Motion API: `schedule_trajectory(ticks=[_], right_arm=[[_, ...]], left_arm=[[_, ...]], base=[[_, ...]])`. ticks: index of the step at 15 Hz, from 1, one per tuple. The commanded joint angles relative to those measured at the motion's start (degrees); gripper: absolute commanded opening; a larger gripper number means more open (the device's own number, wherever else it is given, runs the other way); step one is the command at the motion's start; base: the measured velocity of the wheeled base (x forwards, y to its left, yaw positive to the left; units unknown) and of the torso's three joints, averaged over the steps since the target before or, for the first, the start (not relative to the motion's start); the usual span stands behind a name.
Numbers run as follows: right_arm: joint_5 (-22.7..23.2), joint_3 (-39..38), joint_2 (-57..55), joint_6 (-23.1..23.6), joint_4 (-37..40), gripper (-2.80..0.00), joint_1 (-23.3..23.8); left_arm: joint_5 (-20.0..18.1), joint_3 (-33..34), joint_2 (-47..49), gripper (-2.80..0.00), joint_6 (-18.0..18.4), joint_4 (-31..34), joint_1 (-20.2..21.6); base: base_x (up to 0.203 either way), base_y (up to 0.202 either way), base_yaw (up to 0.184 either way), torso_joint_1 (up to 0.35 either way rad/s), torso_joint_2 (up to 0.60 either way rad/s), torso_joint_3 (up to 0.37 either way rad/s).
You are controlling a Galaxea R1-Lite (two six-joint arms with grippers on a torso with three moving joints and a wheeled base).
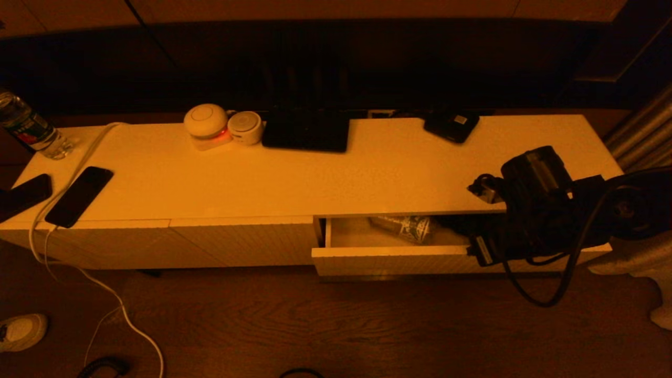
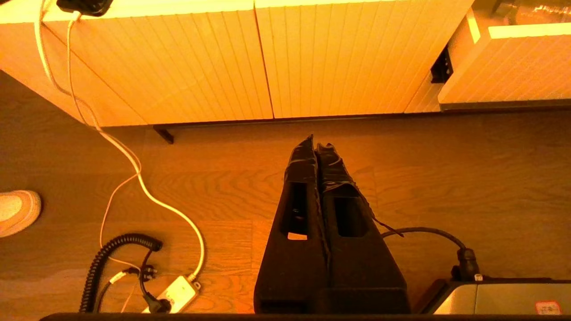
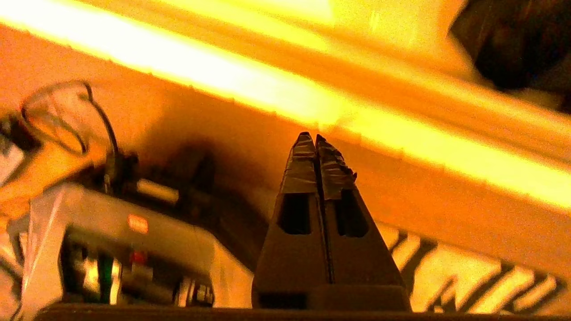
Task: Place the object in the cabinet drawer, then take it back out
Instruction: Take the umbrella out of the drawer and put it on the table
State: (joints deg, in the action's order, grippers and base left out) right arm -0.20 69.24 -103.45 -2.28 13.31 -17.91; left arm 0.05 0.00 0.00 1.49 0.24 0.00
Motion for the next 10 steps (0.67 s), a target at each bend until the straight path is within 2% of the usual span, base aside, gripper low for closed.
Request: schedule_trajectory(ticks=[1,8,10], right_arm=[[-0.4,0.2,-1.0,0.1,-2.5,-2.8,0.3],[-2.5,0.9,-3.2,0.0,-6.2,-2.8,0.9],[-3.7,0.6,-4.7,0.0,-9.5,-2.8,1.1]], left_arm=[[0.0,0.0,0.0,-2.8,0.0,0.0,0.0],[0.0,0.0,0.0,-2.8,0.0,0.0,0.0],[0.0,0.0,0.0,-2.8,0.0,0.0,0.0]], base=[[0.0,0.0,0.0,0.0,0.0,0.0],[0.0,0.0,0.0,0.0,0.0,0.0],[0.0,0.0,0.0,0.0,0.0,0.0]])
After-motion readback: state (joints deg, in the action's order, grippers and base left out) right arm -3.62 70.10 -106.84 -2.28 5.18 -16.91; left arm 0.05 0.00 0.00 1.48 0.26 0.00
